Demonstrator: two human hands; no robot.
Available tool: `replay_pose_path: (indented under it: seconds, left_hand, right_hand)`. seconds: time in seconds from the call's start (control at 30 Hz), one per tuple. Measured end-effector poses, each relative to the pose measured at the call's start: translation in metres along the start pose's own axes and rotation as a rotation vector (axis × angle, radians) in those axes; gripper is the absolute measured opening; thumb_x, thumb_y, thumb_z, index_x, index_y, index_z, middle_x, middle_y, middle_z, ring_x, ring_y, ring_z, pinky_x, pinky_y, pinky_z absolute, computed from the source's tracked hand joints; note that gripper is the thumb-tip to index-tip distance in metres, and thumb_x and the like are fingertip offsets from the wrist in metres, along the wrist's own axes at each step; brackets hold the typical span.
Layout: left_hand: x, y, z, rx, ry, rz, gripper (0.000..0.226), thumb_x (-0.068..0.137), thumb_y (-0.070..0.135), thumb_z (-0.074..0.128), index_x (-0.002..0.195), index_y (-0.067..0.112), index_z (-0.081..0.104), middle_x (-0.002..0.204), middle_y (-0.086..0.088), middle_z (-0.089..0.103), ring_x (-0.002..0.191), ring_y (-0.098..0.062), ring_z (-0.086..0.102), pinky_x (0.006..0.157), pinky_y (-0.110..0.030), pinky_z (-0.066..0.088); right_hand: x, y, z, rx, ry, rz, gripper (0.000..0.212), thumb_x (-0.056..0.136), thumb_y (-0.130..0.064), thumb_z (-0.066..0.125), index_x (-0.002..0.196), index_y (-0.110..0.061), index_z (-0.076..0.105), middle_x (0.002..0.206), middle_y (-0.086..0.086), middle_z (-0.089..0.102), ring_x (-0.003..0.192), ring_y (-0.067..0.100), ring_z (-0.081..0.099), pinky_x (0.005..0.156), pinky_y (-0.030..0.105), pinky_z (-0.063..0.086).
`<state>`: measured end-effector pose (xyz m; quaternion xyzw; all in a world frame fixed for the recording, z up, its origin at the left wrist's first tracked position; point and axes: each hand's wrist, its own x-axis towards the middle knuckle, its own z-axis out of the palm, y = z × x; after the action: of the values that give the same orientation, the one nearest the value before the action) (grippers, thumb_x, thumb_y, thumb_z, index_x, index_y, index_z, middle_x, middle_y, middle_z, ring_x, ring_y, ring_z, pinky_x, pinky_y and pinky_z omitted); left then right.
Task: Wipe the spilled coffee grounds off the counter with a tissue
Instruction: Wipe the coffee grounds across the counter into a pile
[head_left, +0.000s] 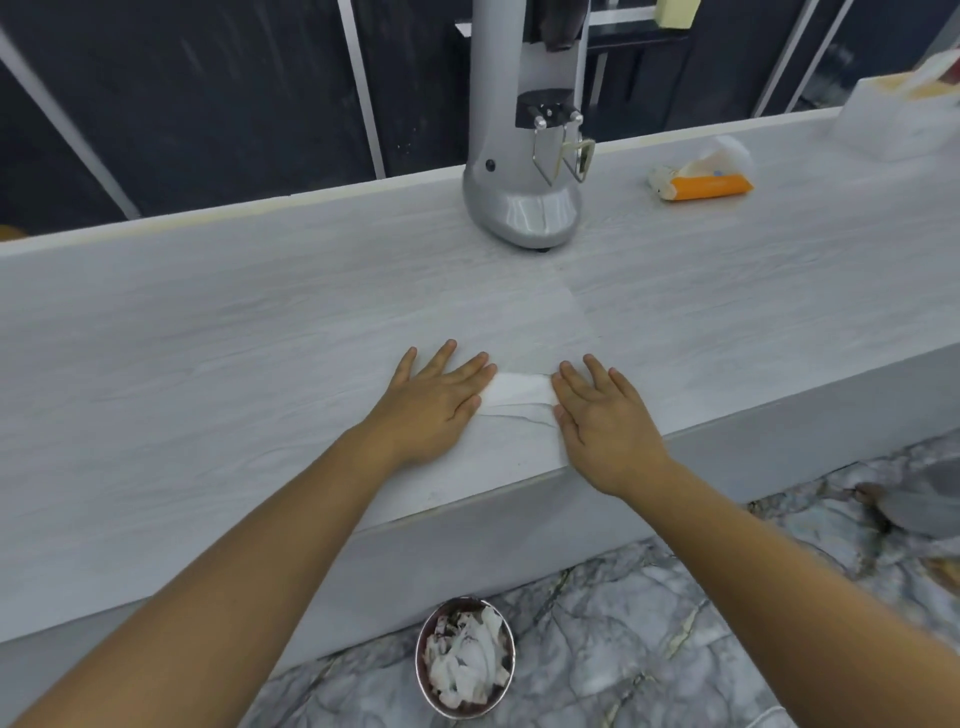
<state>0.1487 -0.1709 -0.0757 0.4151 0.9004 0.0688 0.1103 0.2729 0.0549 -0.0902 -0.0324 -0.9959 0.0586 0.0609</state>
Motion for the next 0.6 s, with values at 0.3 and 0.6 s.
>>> replay_pose_path:
  seconds: [0.3,0.6]
  left_hand:
    - [-0.091,-0.019,0.011,-0.027,0.025,-0.039,0.051,0.107,0.043,0.013,0.157,0.042,0.006,0.165,0.022,0.003,0.153,-0.013,-0.012,0.122,-0.054,-0.010]
    - [-0.140,0.000,0.028,-0.004,0.089,-0.146,0.052,0.107,0.043,0.011,0.158,0.037,0.009,0.165,0.018,0.005,0.154,-0.013,-0.005,0.122,-0.052,-0.011]
  right_hand:
    - [-0.040,-0.076,0.007,0.031,0.001,-0.027,0.057,0.100,-0.035,0.021,0.144,-0.009,0.047,0.152,0.008,0.044,0.145,0.034,0.031,0.119,0.048,0.025]
    - [-0.064,-0.101,0.012,0.070,0.045,-0.102,0.052,0.100,-0.031,0.028,0.139,-0.006,0.052,0.147,0.010,0.051,0.141,0.033,0.040,0.115,0.050,0.033]
